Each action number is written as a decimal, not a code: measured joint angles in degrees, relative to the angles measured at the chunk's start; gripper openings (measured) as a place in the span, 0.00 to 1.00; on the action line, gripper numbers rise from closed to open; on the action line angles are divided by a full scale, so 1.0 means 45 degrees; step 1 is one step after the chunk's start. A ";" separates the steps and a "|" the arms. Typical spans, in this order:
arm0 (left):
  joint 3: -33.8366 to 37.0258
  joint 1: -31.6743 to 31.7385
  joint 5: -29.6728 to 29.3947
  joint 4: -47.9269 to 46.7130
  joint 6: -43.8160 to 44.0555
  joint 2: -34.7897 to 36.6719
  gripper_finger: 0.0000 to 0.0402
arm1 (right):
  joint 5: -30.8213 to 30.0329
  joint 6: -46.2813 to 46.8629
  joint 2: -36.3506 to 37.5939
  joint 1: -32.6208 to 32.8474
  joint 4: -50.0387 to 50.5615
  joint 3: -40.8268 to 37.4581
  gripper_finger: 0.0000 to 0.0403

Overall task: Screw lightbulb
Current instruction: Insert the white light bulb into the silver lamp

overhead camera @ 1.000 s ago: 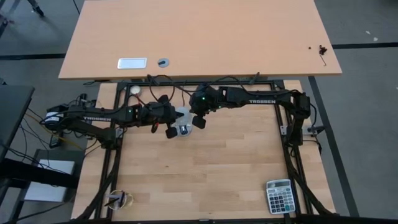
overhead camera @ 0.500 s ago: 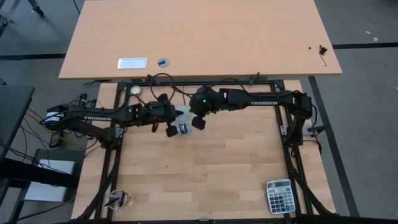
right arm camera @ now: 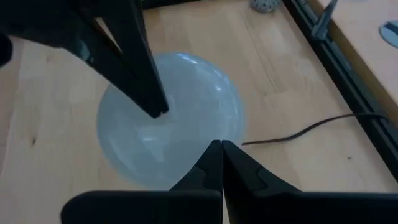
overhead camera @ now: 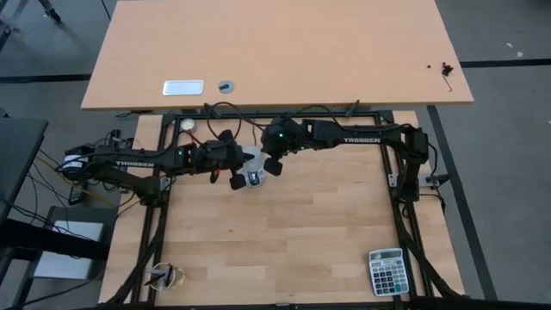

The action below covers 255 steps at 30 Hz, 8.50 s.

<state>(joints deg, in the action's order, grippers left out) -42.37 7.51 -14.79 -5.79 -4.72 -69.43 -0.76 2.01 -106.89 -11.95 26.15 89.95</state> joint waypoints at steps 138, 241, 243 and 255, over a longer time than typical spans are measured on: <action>-0.0005 0.0000 0.0005 -0.0092 -0.0127 -0.0019 0.00 | -0.0802 -0.0113 0.0228 0.0181 -0.0291 -0.0210 0.02; 0.0000 -0.0015 -0.0283 -0.0149 -0.0169 -0.0019 0.00 | -0.0275 -0.0157 0.0063 0.0210 -0.1671 -0.0799 0.02; 0.0000 -0.0010 -0.0277 -0.0171 -0.0154 -0.0024 0.00 | -0.0266 -0.0157 0.0063 0.0216 -0.1688 -0.0799 0.02; 0.0000 -0.0024 -0.0113 -0.0167 -0.0147 -0.0019 0.00 | 0.0782 0.0171 0.0087 0.0670 -0.1291 -0.0777 0.02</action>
<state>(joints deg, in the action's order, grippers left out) -42.37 7.40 -15.29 -6.55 -5.38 -69.52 2.76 2.78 -106.50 -8.94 20.34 86.46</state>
